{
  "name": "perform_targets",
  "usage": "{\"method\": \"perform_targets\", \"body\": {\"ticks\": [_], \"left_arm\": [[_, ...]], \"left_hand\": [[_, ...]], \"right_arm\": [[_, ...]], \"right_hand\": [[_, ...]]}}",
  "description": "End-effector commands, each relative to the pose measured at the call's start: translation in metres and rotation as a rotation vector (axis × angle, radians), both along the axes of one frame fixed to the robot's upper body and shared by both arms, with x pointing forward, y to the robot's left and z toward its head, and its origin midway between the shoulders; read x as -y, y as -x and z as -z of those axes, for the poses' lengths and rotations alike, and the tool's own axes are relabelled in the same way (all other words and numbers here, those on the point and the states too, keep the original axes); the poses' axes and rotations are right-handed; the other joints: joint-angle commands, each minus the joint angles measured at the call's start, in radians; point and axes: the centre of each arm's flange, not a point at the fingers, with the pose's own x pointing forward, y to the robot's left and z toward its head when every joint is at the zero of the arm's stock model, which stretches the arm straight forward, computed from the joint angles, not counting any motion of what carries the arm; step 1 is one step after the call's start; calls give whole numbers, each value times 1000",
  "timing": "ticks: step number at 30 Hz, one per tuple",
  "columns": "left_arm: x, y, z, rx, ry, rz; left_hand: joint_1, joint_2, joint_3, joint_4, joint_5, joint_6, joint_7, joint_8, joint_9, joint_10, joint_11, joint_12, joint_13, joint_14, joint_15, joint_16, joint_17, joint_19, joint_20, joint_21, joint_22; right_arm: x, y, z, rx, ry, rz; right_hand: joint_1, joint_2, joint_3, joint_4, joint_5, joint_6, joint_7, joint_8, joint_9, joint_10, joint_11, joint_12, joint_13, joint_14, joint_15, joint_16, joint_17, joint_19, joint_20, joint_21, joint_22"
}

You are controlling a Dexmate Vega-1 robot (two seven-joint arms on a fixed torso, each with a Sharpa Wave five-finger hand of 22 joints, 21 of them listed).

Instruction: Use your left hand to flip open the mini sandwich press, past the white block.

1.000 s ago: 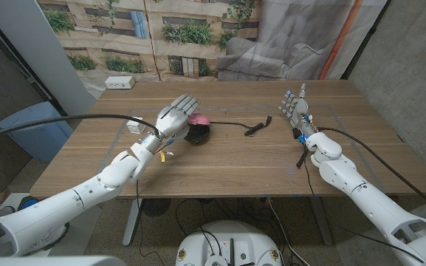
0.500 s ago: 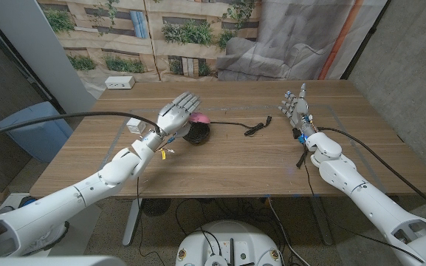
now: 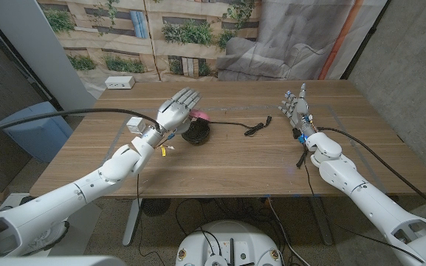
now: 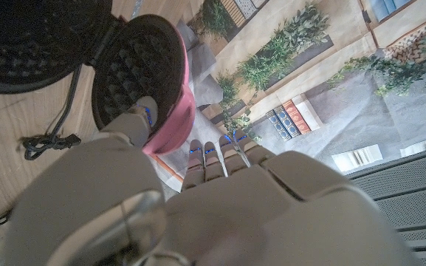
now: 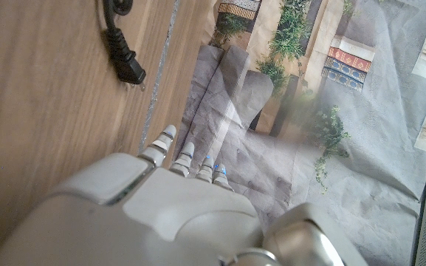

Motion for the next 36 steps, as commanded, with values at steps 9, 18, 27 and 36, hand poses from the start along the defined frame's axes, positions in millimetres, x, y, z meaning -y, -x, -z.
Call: {"method": "perform_targets", "body": {"ticks": [9, 18, 27, 36], "left_arm": [[2, -11, -16, 31, 18, 9], [12, -16, -20, 36, 21, 30], [21, -22, -24, 31, 15, 51], [27, -29, -27, 28, 5, 59]], "left_hand": [[14, 1, -5, 0, -2, 11, 4, -7, 2, 4, 1, -5, 4, 8, 3, 0, 2, 11, -42, 3, 2], [15, 2, -8, 0, -2, 13, 1, -7, 2, 4, 1, -5, 4, 8, 2, 0, 2, 11, -42, 3, 2], [18, 3, -12, 0, -1, 14, -1, -8, 2, 3, 0, -6, 4, 8, 2, 0, 2, 12, -41, 3, 2], [20, 3, -17, 0, -1, 15, -1, -9, 2, 2, 0, -6, 4, 7, 3, 0, 2, 11, -43, 3, 2]], "right_arm": [[0, 0, 0, 0, 0, 0], [0, 0, 0, 0, 0, 0], [0, 0, 0, 0, 0, 0], [0, 0, 0, 0, 0, 0]], "right_hand": [[3, 90, -7, 2, 7, -5, -1, 5, 5, -8, 0, 6, 6, -9, -20, 3, 4, -1, 6, 4, 4], [3, 90, -7, 2, 7, -6, -1, 4, 5, -9, -1, 5, 6, -8, -19, 3, 4, -2, 6, 4, 4], [3, 90, -7, 2, 7, -5, -1, 4, 5, -9, 1, 5, 6, -9, -19, 3, 4, -2, 6, 4, 4], [3, 89, -7, 2, 7, -6, -1, 4, 5, -8, 0, 6, 6, -9, -20, 3, 4, -1, 6, 4, 4]]}}
